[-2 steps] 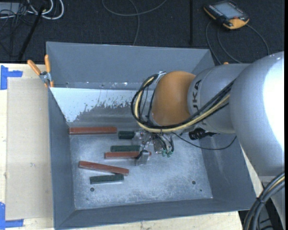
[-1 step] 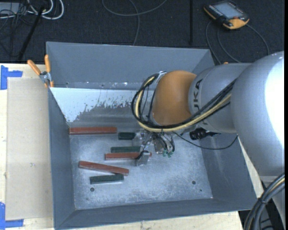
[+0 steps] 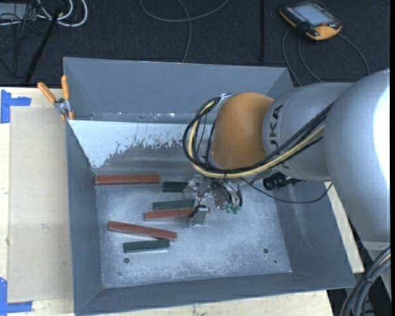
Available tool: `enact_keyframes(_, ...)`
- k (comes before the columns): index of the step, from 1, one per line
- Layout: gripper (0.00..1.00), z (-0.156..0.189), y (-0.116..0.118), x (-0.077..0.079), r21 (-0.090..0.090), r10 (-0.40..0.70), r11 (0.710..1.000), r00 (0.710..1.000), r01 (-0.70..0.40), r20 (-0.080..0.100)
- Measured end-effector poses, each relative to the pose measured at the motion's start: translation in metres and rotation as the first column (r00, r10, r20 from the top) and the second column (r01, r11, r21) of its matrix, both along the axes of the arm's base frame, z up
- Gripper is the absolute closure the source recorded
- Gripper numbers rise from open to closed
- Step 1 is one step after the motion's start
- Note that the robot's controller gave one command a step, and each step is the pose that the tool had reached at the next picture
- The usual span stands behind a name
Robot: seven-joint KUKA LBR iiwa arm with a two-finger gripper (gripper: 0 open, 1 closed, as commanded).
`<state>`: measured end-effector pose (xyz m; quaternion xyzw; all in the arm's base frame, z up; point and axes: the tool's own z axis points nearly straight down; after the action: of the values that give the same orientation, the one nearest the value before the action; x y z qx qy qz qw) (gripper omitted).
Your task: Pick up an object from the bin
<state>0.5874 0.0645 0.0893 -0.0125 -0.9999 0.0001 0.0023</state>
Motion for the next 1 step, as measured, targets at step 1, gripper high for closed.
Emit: enact_keyframes(1, 1.0, 0.0142, 0.0, 0.0012, 0.0, 0.0, 1.0, 1.0, 0.0, 0.004)
